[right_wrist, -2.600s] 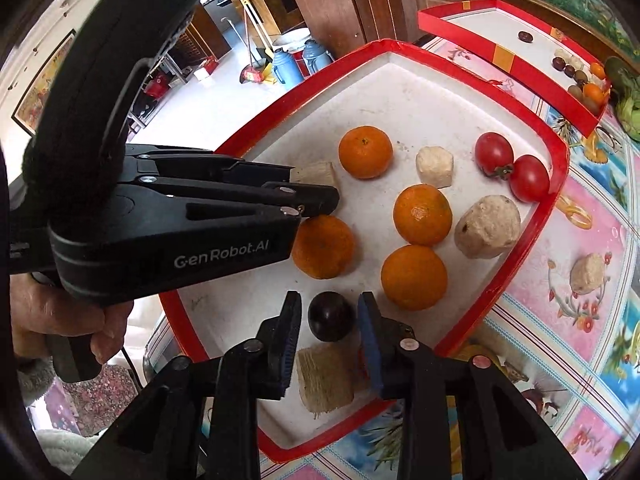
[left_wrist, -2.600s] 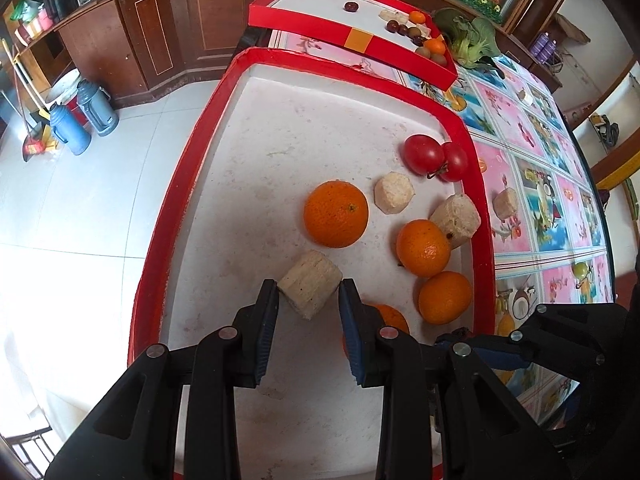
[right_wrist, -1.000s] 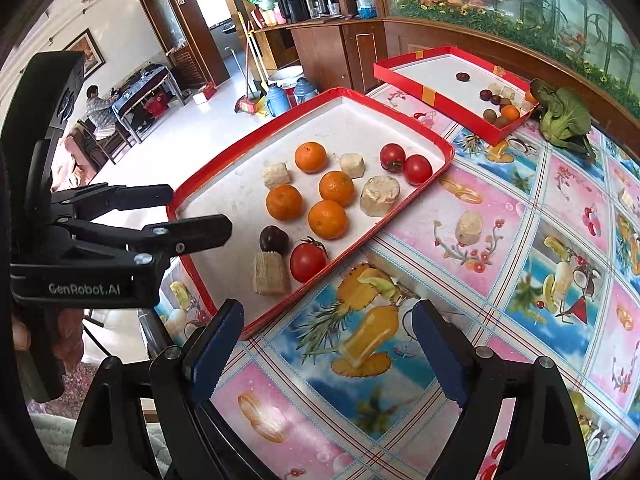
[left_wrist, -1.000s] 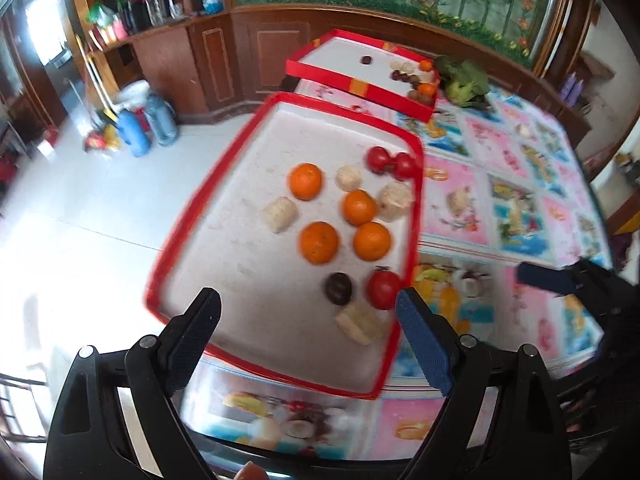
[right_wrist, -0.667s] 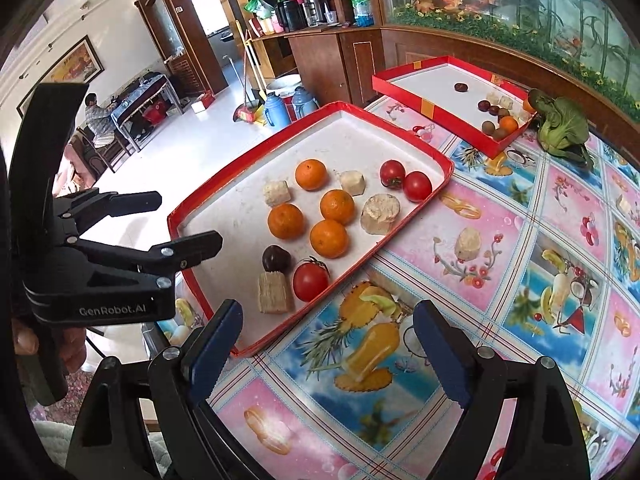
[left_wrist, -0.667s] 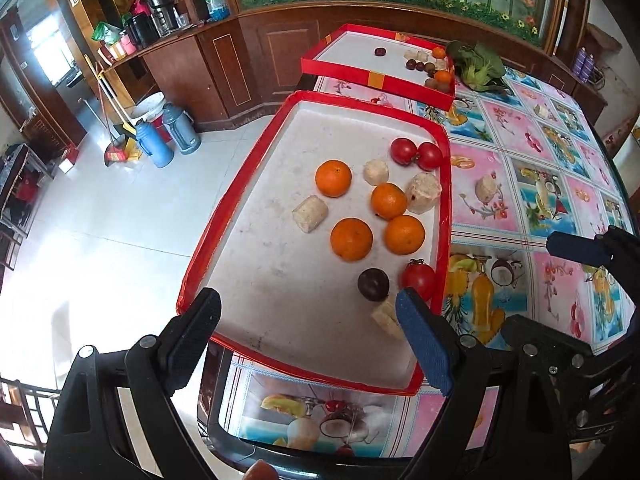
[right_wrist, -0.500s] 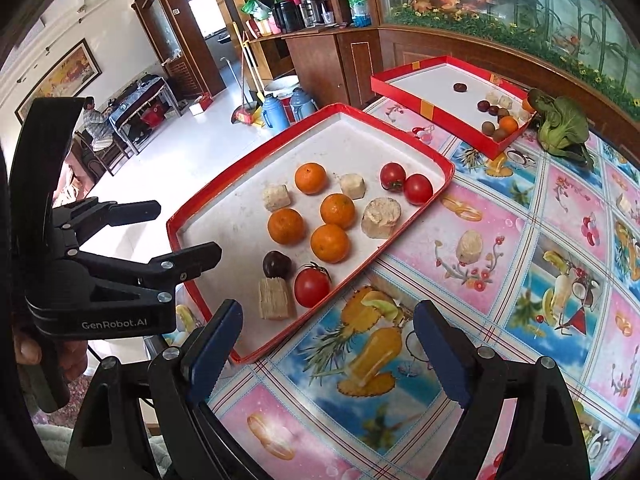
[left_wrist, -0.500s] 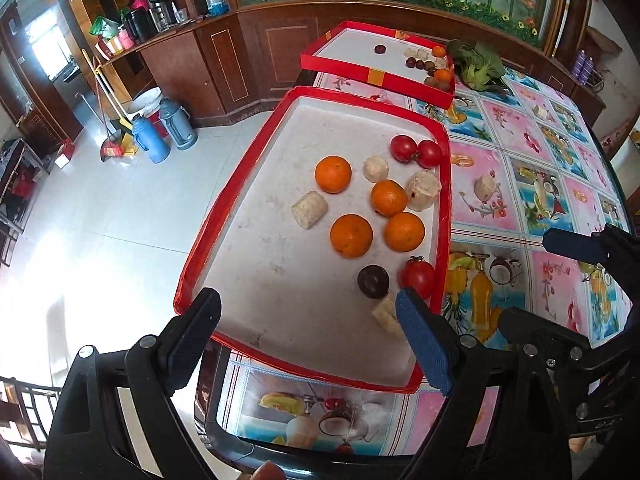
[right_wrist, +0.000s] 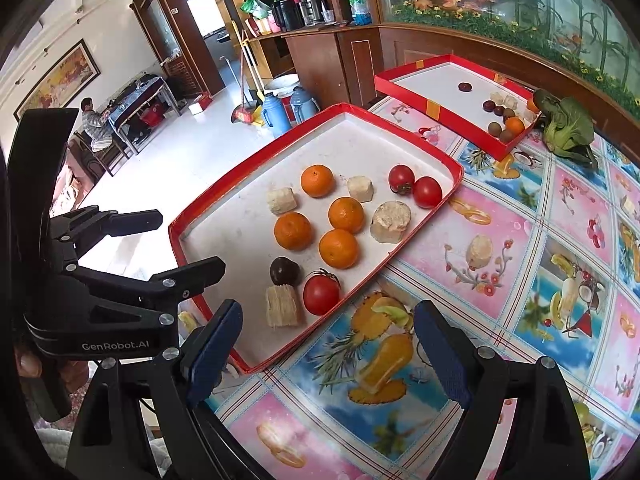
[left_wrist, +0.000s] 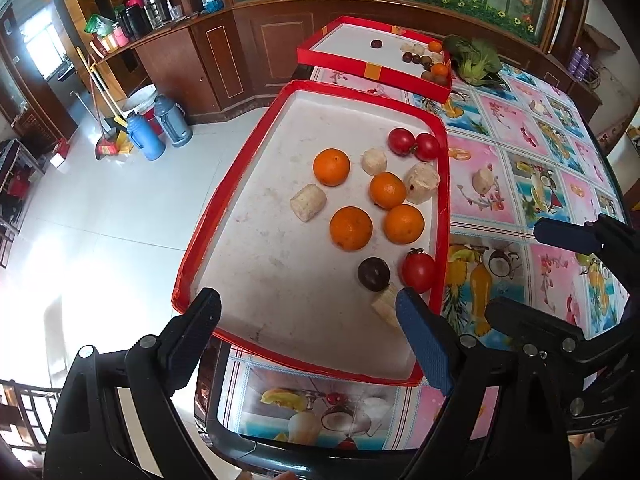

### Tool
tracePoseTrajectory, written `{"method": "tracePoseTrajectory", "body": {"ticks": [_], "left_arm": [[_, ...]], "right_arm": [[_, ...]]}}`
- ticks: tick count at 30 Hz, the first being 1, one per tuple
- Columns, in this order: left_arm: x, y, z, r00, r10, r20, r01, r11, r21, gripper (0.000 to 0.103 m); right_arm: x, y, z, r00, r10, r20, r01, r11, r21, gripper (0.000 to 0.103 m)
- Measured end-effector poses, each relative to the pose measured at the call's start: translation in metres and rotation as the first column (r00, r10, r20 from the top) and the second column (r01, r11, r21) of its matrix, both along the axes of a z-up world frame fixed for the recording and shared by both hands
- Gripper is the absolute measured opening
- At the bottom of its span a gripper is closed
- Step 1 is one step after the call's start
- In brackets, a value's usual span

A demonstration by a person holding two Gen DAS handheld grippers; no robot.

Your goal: Organize fruits

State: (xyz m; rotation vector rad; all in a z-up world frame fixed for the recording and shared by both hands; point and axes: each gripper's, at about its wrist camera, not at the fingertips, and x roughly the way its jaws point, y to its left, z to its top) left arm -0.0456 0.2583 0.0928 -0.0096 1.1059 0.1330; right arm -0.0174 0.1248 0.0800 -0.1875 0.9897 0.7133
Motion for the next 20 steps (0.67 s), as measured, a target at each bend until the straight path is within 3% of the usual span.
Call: {"method": "tracePoseTrajectory", "body": {"ticks": [20], "left_arm": [[0.0029, 0.0039, -0.0043, 1.0, -0.003, -0.021, 0.003, 1.0, -0.027, 0.09]], "right_arm": [[0.0057, 0.0034, 0.0011, 1.0, -0.011, -0.012, 0.011, 1.0, 0.013, 0.088]]}}
